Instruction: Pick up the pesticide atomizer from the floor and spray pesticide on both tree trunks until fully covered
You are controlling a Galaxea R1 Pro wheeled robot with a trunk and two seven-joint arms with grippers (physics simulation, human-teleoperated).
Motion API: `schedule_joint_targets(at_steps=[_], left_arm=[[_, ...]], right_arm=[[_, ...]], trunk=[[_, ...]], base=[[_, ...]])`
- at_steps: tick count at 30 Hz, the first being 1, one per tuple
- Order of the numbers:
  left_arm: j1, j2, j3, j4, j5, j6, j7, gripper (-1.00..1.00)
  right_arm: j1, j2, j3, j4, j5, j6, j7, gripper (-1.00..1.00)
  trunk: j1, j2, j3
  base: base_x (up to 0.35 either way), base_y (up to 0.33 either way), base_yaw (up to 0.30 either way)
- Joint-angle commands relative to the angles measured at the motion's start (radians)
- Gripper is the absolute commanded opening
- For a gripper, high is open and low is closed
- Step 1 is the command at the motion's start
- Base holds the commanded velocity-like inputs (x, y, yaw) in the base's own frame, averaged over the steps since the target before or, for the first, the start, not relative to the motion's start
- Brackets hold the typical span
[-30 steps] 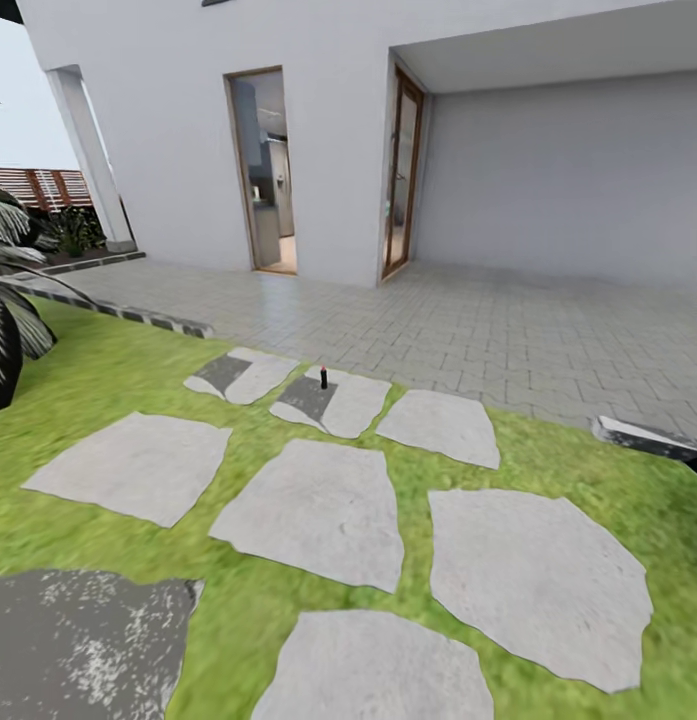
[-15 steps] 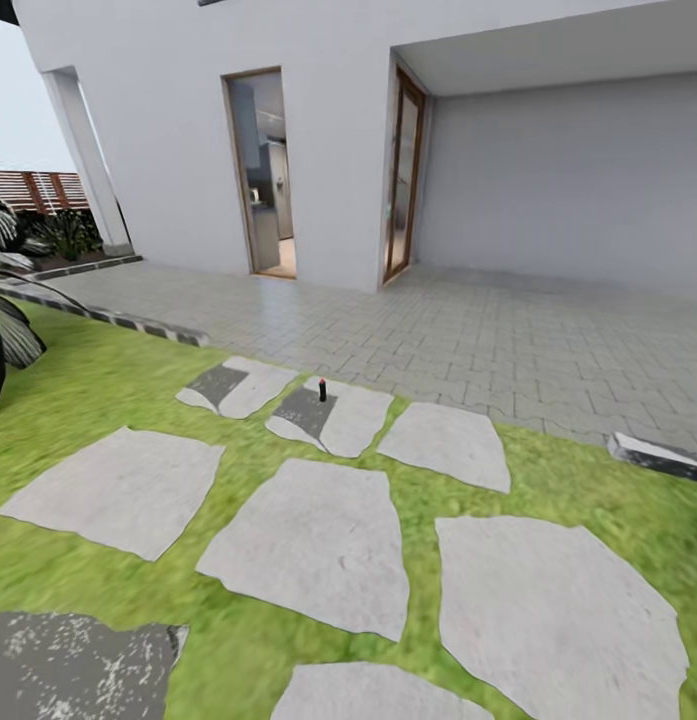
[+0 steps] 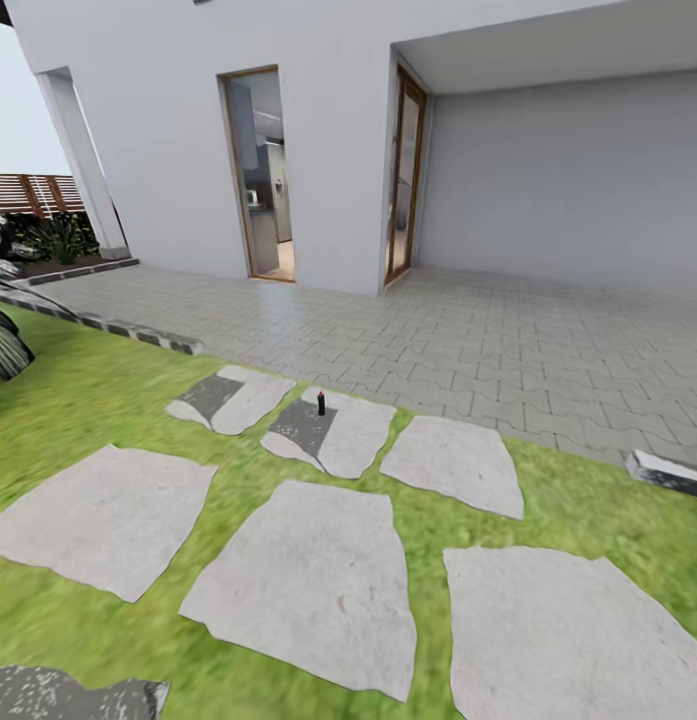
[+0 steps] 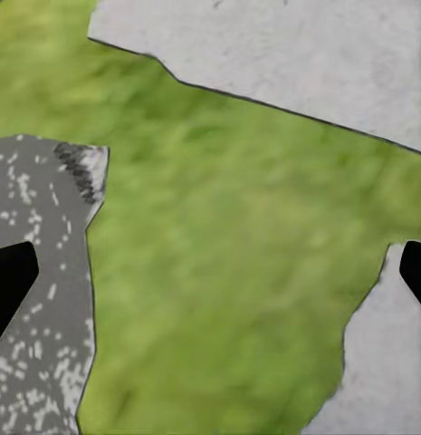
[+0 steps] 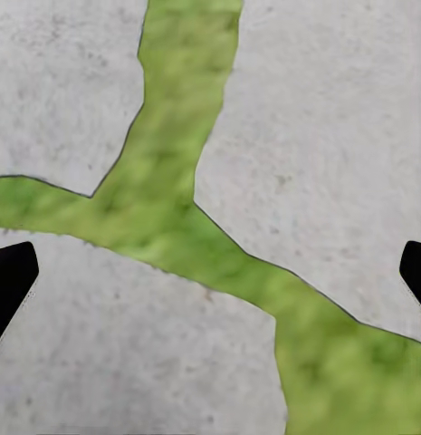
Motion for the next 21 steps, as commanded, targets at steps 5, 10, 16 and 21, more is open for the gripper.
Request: schedule_joint_targets(at_steps=[5, 10, 16, 21], left_arm=[[0.000, 0.000, 0.000, 0.000, 0.000, 0.000, 0.000, 1.00], [0.000, 0.000, 0.000, 0.000, 0.000, 0.000, 0.000, 1.00], [0.000, 0.000, 0.000, 0.000, 0.000, 0.000, 0.000, 1.00], [0.000, 0.000, 0.000, 0.000, 0.000, 0.000, 0.000, 1.00]], right_arm=[[0.000, 0.000, 0.000, 0.000, 0.000, 0.001, 0.000, 1.00], [0.000, 0.000, 0.000, 0.000, 0.000, 0.000, 0.000, 1.00], [0.000, 0.000, 0.000, 0.000, 0.000, 0.000, 0.000, 1.00], [0.000, 0.000, 0.000, -0.001, 0.000, 0.000, 0.000, 1.00]], trunk=[[0.000, 0.000, 0.000], [0.000, 0.000, 0.000], [0.000, 0.000, 0.000], [0.000, 0.000, 0.000]], base=[[0.339, 0.000, 0.000], [0.339, 0.000, 0.000], [0.339, 0.000, 0.000], [0.339, 0.000, 0.000]])
